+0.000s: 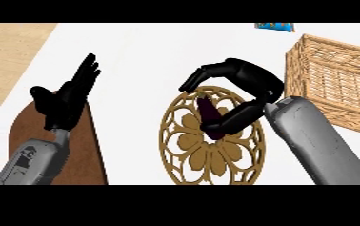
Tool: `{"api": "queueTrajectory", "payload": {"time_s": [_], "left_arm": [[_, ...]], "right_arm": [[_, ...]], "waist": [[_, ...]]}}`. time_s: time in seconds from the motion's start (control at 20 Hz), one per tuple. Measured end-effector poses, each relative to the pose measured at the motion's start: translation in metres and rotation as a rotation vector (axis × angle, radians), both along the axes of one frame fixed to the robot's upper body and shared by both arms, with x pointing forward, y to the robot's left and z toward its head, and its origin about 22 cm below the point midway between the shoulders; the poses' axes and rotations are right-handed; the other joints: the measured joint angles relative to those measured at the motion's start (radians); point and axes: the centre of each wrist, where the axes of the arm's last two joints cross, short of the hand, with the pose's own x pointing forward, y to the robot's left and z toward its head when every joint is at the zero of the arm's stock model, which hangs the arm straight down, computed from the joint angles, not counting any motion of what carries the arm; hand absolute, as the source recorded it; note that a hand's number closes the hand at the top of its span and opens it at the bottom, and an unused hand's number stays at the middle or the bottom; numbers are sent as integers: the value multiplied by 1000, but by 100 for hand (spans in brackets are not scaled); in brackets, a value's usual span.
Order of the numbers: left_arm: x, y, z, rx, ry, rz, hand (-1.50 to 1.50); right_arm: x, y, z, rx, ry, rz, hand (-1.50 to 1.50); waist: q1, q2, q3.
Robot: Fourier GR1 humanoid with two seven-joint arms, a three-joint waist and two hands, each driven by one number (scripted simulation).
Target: Pick the eggplant from the placemat and place it in the basket
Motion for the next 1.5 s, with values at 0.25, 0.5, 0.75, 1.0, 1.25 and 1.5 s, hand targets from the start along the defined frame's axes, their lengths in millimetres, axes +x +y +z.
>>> {"api": "queueTrajectory", "payload": {"time_s": [0.25,0.5,0.75,1.0,1.25,1.5], "left_arm": [[-1,27,0,27,96,57,0],[-1,41,-5,35,137,89,0],[0,46,-4,38,148,103,0],[1,46,-2,40,145,103,0],[0,49,0,39,144,106,0],[1,51,5,41,140,105,0]], "right_arm": [[-26,96,-13,-72,-70,161,-150],[-30,149,24,-258,-92,175,-150],[-20,164,79,-564,-269,84,-150],[-3,174,139,-809,-407,-91,-150],[17,175,175,-998,-383,-63,-150],[36,166,193,-1112,-313,21,-150]], "waist": [[-66,-22,-1],[-105,-32,-3],[-120,-40,-4],[-117,-37,-4],[-118,-32,-3],[-121,-31,-3]]}}
